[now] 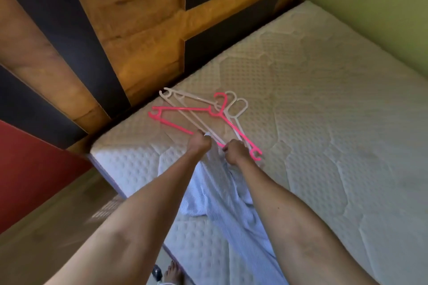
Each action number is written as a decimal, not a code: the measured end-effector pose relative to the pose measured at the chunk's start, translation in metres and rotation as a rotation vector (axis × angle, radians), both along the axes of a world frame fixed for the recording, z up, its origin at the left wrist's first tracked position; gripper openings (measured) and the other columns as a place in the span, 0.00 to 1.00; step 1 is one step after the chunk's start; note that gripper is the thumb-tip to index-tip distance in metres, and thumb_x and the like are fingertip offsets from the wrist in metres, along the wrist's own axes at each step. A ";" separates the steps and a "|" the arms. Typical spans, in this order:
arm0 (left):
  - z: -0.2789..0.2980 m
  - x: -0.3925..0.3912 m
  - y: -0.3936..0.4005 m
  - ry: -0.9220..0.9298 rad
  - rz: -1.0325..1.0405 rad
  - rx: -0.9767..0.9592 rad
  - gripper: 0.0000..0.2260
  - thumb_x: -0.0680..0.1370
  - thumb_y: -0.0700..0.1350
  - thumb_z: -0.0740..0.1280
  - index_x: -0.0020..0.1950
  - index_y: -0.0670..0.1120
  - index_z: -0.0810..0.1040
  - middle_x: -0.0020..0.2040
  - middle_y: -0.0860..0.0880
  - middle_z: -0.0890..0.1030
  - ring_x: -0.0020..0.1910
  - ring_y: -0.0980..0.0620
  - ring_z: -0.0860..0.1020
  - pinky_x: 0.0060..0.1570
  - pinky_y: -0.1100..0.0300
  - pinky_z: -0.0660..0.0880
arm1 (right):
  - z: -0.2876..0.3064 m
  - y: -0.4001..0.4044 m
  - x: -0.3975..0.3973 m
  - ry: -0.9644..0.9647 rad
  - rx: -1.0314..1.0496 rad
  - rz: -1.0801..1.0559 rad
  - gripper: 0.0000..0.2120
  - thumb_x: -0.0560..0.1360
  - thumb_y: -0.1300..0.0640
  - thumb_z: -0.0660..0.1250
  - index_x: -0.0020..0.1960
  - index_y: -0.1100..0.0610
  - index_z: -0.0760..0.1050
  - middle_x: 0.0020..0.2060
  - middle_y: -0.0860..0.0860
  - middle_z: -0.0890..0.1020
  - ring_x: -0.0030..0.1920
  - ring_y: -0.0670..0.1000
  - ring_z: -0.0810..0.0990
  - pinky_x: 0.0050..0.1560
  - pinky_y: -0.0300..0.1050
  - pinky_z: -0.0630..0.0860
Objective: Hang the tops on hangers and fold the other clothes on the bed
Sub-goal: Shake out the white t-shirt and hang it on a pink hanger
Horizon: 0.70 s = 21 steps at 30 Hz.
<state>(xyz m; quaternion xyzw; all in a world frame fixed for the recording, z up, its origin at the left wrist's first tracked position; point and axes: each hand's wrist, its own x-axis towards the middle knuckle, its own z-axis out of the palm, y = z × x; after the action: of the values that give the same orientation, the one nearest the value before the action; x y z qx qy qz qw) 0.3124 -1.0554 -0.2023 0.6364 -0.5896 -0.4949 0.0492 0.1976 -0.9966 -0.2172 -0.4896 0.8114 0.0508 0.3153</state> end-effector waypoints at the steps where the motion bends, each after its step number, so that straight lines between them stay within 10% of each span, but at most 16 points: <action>1: 0.007 -0.007 0.002 -0.004 -0.039 -0.022 0.14 0.78 0.39 0.58 0.62 0.37 0.71 0.60 0.36 0.76 0.60 0.40 0.74 0.54 0.56 0.69 | 0.009 0.006 -0.004 -0.001 -0.062 -0.022 0.15 0.73 0.63 0.62 0.57 0.57 0.80 0.60 0.56 0.77 0.65 0.58 0.70 0.63 0.47 0.69; 9: 0.099 -0.067 0.049 -0.101 -0.832 -0.377 0.16 0.78 0.40 0.60 0.66 0.43 0.71 0.65 0.40 0.73 0.63 0.43 0.73 0.56 0.57 0.68 | 0.141 0.087 -0.065 -0.021 -0.339 -0.145 0.20 0.59 0.60 0.58 0.43 0.57 0.84 0.44 0.58 0.84 0.51 0.58 0.79 0.48 0.44 0.70; 15: 0.199 -0.123 0.141 -0.024 -1.109 -0.493 0.17 0.74 0.37 0.61 0.62 0.45 0.77 0.59 0.43 0.79 0.60 0.43 0.76 0.53 0.57 0.71 | 0.247 0.207 -0.125 -0.153 -0.274 -0.397 0.13 0.70 0.72 0.60 0.39 0.58 0.80 0.34 0.52 0.81 0.33 0.48 0.75 0.30 0.37 0.68; 18: 0.229 -0.137 0.184 0.026 -1.141 -0.628 0.19 0.72 0.35 0.61 0.61 0.46 0.77 0.59 0.43 0.79 0.60 0.44 0.75 0.54 0.57 0.70 | 0.285 0.254 -0.139 -0.440 -0.307 -0.682 0.11 0.75 0.67 0.59 0.39 0.55 0.72 0.37 0.51 0.78 0.34 0.47 0.75 0.35 0.39 0.70; 21: 0.270 -0.150 0.244 0.092 -1.218 -0.759 0.19 0.71 0.34 0.61 0.60 0.45 0.78 0.58 0.43 0.78 0.59 0.43 0.75 0.51 0.57 0.70 | 0.315 0.312 -0.147 -0.279 -0.368 -0.804 0.11 0.80 0.53 0.59 0.54 0.58 0.76 0.50 0.55 0.79 0.48 0.54 0.78 0.47 0.40 0.72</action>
<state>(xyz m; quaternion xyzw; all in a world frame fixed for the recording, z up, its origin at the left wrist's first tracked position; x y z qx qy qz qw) 0.1626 -0.8113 0.0674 0.1118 -0.9687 -0.2216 0.0071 0.0506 -0.6842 0.0981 -0.1860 0.8823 -0.2865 0.3240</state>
